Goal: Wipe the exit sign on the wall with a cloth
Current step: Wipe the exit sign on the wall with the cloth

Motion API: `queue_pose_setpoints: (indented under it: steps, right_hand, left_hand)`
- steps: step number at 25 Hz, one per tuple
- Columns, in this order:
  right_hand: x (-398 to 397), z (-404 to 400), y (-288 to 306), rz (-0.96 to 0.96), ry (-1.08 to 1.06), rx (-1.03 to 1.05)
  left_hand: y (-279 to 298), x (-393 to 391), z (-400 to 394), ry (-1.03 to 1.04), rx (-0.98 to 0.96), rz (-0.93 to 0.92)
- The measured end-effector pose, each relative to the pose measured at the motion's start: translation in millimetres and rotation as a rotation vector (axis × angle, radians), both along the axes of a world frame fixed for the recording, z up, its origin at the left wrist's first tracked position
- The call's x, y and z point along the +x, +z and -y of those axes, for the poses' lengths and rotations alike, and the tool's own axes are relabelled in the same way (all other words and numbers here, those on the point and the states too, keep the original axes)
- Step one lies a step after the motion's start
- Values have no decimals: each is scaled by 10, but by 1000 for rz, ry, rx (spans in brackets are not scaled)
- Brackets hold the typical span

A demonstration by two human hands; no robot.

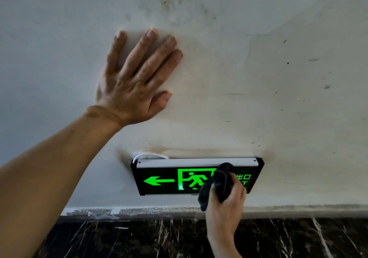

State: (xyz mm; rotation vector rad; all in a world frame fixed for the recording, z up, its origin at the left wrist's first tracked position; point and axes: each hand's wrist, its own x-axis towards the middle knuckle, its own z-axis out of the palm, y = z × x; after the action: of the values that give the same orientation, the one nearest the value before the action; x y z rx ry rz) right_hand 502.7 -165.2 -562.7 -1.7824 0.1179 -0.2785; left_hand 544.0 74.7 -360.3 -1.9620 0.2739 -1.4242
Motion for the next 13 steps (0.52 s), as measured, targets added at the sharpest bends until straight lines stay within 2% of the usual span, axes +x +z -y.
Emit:
queue_pose_setpoints:
  steps: [13]
  right_hand:
    - [-363,-764,-18,192,409,-171]
  left_hand:
    - [21,-1,10,7,-4,-17]
